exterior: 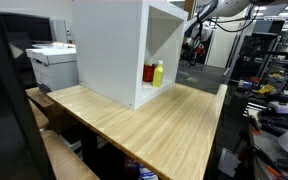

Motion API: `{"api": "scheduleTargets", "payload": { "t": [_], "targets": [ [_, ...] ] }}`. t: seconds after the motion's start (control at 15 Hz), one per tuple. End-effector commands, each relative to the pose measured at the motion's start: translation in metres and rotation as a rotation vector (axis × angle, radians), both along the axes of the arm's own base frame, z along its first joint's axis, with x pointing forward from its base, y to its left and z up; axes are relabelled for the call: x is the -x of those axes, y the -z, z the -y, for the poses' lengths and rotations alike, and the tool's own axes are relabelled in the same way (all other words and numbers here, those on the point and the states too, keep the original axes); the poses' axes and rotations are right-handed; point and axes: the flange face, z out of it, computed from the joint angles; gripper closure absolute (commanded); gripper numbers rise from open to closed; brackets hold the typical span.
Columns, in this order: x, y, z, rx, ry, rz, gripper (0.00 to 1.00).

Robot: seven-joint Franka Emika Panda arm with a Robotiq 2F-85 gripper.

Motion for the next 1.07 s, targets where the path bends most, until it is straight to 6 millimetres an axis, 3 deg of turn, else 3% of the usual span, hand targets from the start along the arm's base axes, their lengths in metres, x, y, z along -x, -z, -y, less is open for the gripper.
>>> {"api": "scheduleTargets", "payload": {
  "t": [0.0,0.47,1.0],
  "targets": [
    [0.022,0.002,-0.011,0.01,0.005,-0.065,0.0],
    [0.041,0.034,-0.018,-0.004,-0.04,-0.153,0.0],
    [0.033,0.04,-0.029,0.0,-0.124,-0.138,0.0]
  ]
}}
